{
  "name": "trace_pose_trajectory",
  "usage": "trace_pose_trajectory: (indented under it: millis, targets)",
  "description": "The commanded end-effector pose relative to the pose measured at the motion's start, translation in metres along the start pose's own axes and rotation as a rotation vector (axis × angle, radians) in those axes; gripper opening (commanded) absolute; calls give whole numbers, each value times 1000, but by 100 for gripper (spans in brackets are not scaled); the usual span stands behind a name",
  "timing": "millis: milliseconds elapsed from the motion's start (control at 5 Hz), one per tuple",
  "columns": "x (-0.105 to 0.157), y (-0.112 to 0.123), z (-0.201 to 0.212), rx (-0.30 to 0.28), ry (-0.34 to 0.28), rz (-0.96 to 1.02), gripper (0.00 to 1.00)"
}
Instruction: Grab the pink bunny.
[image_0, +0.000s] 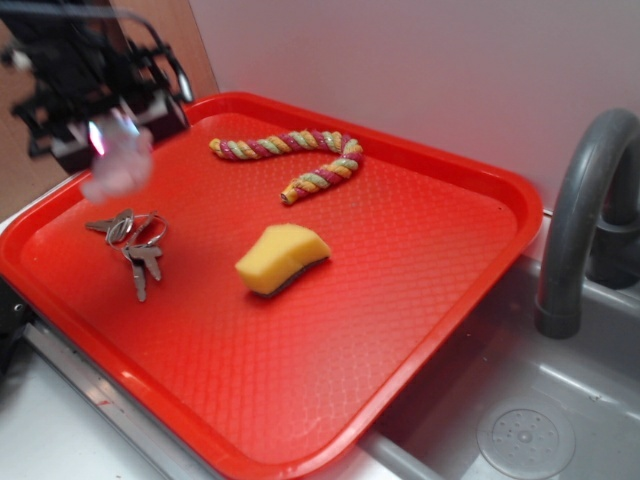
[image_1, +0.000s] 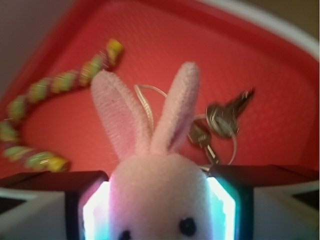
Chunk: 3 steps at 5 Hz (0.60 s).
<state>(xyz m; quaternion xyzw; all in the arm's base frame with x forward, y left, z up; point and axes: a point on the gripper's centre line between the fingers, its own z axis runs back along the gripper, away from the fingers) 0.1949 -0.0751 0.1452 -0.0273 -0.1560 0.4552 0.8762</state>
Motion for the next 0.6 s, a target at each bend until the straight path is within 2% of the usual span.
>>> trace_pose_trajectory:
  millis: [0,200,400]
  targets:
    - [11,-13,96,-186,-172,-355,0]
    - [14,-15,116,-226,-229,-451,0]
    - [24,-13,112,-299,-221,-472,0]
